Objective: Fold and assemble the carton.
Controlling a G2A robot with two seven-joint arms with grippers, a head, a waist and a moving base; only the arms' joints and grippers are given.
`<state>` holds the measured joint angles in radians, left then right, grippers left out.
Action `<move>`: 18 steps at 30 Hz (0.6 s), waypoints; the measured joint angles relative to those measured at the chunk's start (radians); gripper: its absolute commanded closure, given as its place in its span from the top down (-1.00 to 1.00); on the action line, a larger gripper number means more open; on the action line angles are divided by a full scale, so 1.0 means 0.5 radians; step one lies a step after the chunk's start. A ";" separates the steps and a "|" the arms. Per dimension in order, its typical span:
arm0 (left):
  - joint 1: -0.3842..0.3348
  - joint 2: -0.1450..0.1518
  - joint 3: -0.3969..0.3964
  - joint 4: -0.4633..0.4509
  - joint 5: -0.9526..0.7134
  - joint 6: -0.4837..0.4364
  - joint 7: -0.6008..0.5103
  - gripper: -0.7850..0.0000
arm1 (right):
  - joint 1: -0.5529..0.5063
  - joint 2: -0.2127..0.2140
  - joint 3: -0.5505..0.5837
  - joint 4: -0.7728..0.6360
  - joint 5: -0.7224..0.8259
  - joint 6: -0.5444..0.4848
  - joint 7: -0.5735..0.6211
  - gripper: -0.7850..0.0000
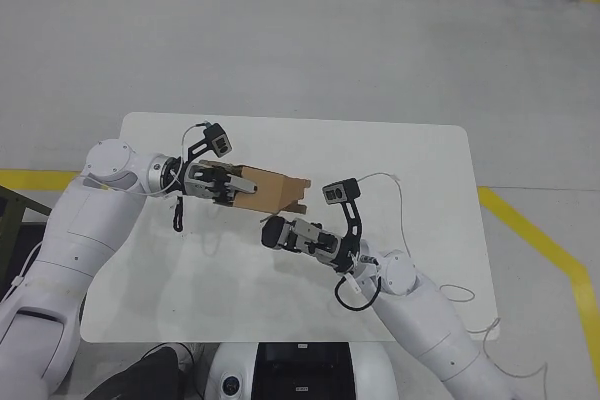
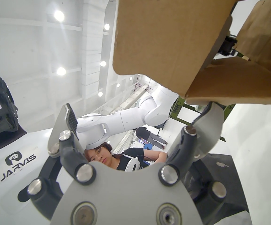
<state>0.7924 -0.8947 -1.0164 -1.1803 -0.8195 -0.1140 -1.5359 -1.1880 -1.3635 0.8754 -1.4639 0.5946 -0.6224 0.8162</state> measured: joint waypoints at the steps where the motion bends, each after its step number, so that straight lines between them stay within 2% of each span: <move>1: 0.002 0.001 -0.001 -0.002 -0.002 0.002 0.000 -1.00 | 0.003 0.000 0.004 0.000 0.005 0.001 0.002 1.00; 12: 0.005 0.026 0.016 -0.016 -0.013 0.026 0.000 -1.00 | -0.120 0.068 0.277 -0.125 0.024 0.109 0.059 1.00; 18: 0.016 0.056 0.060 -0.064 -0.075 0.054 0.000 -1.00 | -0.147 0.071 0.302 -0.131 0.029 0.092 0.035 1.00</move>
<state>0.8002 -0.8668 -0.9862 -1.2125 -0.8567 -0.0868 -1.5359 -1.2617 -1.3280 1.0263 -1.5293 0.6091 -0.5764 0.8336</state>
